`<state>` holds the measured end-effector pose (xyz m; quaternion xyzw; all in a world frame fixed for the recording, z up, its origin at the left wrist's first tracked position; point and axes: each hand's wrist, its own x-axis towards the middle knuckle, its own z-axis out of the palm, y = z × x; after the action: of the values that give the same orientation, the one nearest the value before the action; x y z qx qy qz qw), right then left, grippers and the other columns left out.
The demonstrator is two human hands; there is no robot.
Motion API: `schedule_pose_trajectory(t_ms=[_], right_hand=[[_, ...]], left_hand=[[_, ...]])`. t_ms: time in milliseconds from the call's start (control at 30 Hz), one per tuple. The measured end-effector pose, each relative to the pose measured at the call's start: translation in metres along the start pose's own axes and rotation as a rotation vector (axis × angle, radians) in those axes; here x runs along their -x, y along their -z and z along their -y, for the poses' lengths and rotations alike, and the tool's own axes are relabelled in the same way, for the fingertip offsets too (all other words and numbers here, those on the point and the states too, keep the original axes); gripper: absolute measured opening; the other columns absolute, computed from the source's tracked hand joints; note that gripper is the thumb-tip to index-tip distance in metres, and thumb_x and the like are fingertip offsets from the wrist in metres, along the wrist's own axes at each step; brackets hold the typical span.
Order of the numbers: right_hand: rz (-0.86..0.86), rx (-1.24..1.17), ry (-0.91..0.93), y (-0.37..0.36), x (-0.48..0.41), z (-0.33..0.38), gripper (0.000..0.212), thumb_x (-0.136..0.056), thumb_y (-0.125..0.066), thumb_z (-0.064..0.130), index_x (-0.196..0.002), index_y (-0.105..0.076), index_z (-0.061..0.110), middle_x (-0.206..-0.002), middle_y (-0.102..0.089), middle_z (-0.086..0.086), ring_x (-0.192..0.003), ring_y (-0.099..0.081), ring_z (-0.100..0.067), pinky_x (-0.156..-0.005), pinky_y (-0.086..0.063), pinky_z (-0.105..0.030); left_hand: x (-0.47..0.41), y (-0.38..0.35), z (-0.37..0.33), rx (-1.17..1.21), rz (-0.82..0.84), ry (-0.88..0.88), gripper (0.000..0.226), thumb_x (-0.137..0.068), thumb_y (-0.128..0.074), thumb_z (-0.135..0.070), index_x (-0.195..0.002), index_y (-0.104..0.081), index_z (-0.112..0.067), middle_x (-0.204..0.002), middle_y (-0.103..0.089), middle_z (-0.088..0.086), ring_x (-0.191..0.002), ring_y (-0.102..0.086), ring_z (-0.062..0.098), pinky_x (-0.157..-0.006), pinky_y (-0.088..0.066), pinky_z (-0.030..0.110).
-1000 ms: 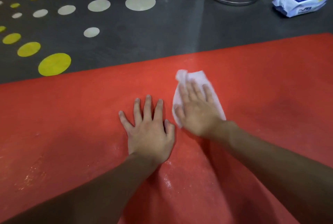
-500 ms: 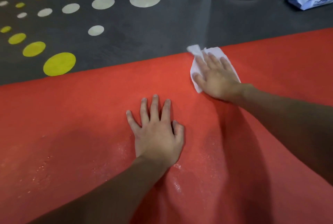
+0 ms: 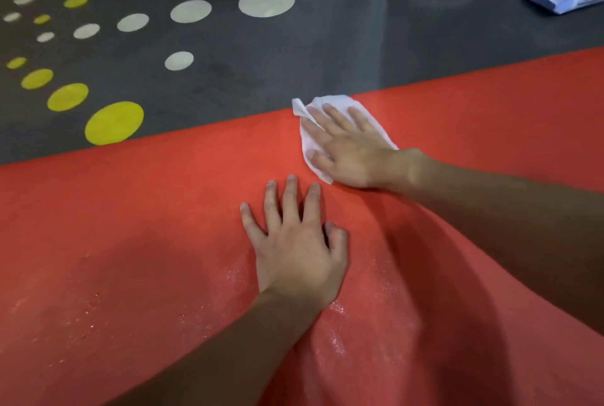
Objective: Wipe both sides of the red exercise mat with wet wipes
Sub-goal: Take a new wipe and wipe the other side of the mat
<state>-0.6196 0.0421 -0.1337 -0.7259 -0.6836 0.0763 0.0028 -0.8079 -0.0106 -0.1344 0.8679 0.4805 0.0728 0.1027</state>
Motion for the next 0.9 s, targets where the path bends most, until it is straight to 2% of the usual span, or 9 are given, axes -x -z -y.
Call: schedule_pose_trajectory(t_ms=[33, 167, 233, 333, 467, 633, 767, 833, 900], right_hand=[[-0.012, 0.029, 0.016, 0.003, -0.002, -0.009, 0.064, -0.103, -0.022, 0.048, -0.158, -0.005, 0.021, -0.166, 0.003, -0.003, -0.152, 0.004, -0.017, -0.122, 0.001, -0.046], [0.009, -0.014, -0.301, 0.005, -0.02, -0.009, 0.065, -0.102, -0.016, 0.045, -0.158, -0.001, 0.015, -0.166, 0.003, -0.007, -0.152, 0.007, -0.021, -0.121, 0.005, -0.048], [-0.005, -0.003, -0.121, -0.005, -0.008, 0.021, 0.068, -0.099, -0.012, 0.047, -0.157, 0.004, 0.016, -0.166, 0.005, -0.005, -0.152, 0.008, -0.023, -0.121, 0.005, -0.05], [-0.006, 0.048, 0.175, -0.007, 0.014, 0.017, 0.077, -0.09, -0.004, 0.055, -0.158, -0.008, 0.018, -0.166, -0.003, -0.004, -0.152, -0.002, -0.02, -0.122, -0.004, -0.045], [0.016, 0.005, -0.183, 0.001, 0.006, 0.006, 0.067, -0.1, -0.013, 0.048, -0.158, 0.0, 0.017, -0.166, 0.007, -0.006, -0.152, 0.008, -0.019, -0.122, 0.004, -0.047], [0.033, 0.048, 0.161, -0.01, 0.048, 0.029, 0.079, -0.089, 0.002, 0.057, -0.158, -0.001, 0.02, -0.166, 0.008, -0.002, -0.152, 0.008, -0.018, -0.122, 0.005, -0.042], [0.026, 0.039, -0.161, -0.004, 0.042, 0.013, 0.068, -0.099, -0.01, 0.05, -0.158, 0.003, 0.017, -0.166, 0.011, -0.004, -0.152, 0.011, -0.019, -0.122, 0.006, -0.046], [0.014, 0.074, -0.071, -0.013, 0.057, 0.043, 0.075, -0.089, 0.002, 0.047, -0.157, 0.005, 0.015, -0.165, 0.013, -0.006, -0.152, 0.012, -0.022, -0.122, 0.006, -0.048], [0.04, 0.05, 0.123, -0.019, 0.078, 0.055, 0.078, -0.086, 0.0, 0.046, -0.158, 0.0, 0.017, -0.166, 0.009, -0.003, -0.152, 0.01, -0.02, -0.122, 0.005, -0.045]], left_hand=[[0.0, -0.001, 0.0, 0.001, -0.001, -0.003, 0.065, -0.086, -0.028, -0.047, -0.149, -0.036, -0.029, -0.16, -0.025, 0.0, -0.15, -0.008, 0.025, -0.117, -0.001, 0.062], [0.0, -0.003, 0.003, 0.016, -0.022, -0.008, 0.063, -0.086, -0.027, -0.045, -0.146, -0.038, -0.027, -0.159, -0.029, 0.0, -0.15, -0.013, 0.025, -0.117, -0.004, 0.062], [0.0, -0.003, 0.003, 0.046, -0.058, 0.0, 0.059, -0.087, -0.028, -0.043, -0.141, -0.043, -0.023, -0.155, -0.036, 0.0, -0.148, -0.019, 0.025, -0.117, -0.007, 0.061], [0.0, -0.003, 0.004, 0.122, -0.113, 0.008, 0.054, -0.089, -0.025, -0.041, -0.133, -0.046, -0.019, -0.15, -0.042, 0.0, -0.147, -0.023, 0.022, -0.118, -0.009, 0.058], [0.001, -0.005, 0.006, 0.196, -0.152, 0.006, 0.059, -0.09, -0.021, -0.04, -0.139, -0.042, -0.014, -0.153, -0.037, 0.001, -0.148, -0.022, 0.019, -0.119, -0.005, 0.055], [0.002, -0.005, 0.008, 0.225, -0.174, 0.008, 0.06, -0.092, -0.019, -0.041, -0.141, -0.038, -0.013, -0.155, -0.035, 0.003, -0.148, -0.022, 0.017, -0.12, -0.003, 0.053], [0.002, -0.007, 0.008, 0.238, -0.197, 0.006, 0.06, -0.092, -0.019, -0.04, -0.141, -0.039, -0.011, -0.154, -0.037, 0.003, -0.147, -0.024, 0.017, -0.12, -0.005, 0.053], [0.001, -0.007, 0.009, 0.237, -0.209, 0.007, 0.058, -0.093, -0.02, -0.04, -0.14, -0.039, -0.012, -0.152, -0.039, 0.003, -0.146, -0.026, 0.017, -0.12, -0.006, 0.053], [0.001, -0.007, 0.009, 0.241, -0.21, 0.002, 0.058, -0.092, -0.021, -0.04, -0.14, -0.039, -0.012, -0.151, -0.04, 0.002, -0.145, -0.028, 0.017, -0.12, -0.007, 0.054]])
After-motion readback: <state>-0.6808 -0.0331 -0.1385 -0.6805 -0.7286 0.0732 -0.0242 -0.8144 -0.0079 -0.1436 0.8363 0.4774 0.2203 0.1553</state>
